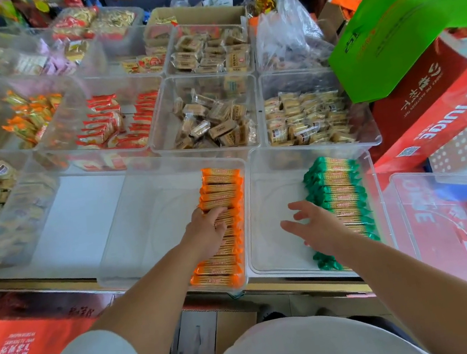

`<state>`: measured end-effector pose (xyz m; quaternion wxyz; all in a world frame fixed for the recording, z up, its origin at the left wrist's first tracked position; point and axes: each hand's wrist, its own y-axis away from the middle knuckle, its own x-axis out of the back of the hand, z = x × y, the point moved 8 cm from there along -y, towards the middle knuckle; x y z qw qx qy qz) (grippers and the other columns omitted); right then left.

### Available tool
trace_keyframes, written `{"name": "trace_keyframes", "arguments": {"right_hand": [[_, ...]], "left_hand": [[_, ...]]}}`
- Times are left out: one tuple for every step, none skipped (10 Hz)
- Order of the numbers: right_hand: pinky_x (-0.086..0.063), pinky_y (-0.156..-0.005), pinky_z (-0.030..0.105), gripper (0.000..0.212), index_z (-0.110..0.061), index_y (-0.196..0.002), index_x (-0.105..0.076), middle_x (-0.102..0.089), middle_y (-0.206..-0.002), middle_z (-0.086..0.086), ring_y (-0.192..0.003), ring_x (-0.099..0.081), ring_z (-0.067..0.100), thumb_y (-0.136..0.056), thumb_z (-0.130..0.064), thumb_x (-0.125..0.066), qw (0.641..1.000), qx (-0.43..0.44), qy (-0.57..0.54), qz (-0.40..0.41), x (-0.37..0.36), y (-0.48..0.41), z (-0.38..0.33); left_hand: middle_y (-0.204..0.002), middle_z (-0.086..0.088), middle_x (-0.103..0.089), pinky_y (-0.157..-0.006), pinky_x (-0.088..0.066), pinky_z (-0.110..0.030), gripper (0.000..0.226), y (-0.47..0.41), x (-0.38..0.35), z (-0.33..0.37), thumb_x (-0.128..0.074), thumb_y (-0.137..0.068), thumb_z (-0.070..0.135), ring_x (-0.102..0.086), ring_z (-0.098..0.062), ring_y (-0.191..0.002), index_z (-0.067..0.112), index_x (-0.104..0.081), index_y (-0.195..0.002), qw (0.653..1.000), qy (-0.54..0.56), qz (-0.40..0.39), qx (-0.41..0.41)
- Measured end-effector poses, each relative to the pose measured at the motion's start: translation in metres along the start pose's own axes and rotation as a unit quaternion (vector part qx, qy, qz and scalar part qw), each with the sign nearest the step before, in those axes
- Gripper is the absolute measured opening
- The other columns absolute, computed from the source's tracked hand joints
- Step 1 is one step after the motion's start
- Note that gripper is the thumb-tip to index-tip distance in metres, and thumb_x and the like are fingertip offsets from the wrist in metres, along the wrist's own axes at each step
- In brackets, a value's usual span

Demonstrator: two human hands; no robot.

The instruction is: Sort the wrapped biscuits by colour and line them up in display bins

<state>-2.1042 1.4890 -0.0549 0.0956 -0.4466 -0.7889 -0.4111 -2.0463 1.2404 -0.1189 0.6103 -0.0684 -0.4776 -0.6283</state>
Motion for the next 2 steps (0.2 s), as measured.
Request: {"name": "trace_keyframes", "arguments": {"right_hand": [[-0.059,-0.087,0.039,0.052,-0.037,-0.140,-0.047,-0.054,-0.131,-0.007,-0.101,-0.063,0.017,-0.093,-0.049,-0.065,1.000,0.011,0.002,0.008,0.004,0.002,-0.003],[-0.060,-0.083,0.038,0.046,-0.034,-0.137,-0.052,-0.057,-0.130,-0.007,-0.097,-0.066,0.016,-0.094,-0.044,-0.065,0.997,0.044,-0.032,0.052,0.032,0.010,-0.019]], "left_hand": [[-0.163,-0.002,-0.017,-0.113,-0.039,-0.055,0.052,0.001,-0.001,-0.003,-0.046,-0.105,0.039,-0.034,-0.032,-0.145,0.051,-0.023,-0.151,0.998,0.045,0.032,0.007],[-0.161,-0.007,-0.027,-0.113,-0.038,-0.056,0.053,0.012,0.021,-0.003,-0.050,-0.102,0.046,-0.034,-0.034,-0.145,0.051,-0.026,-0.149,0.991,0.047,0.123,0.025]]}}
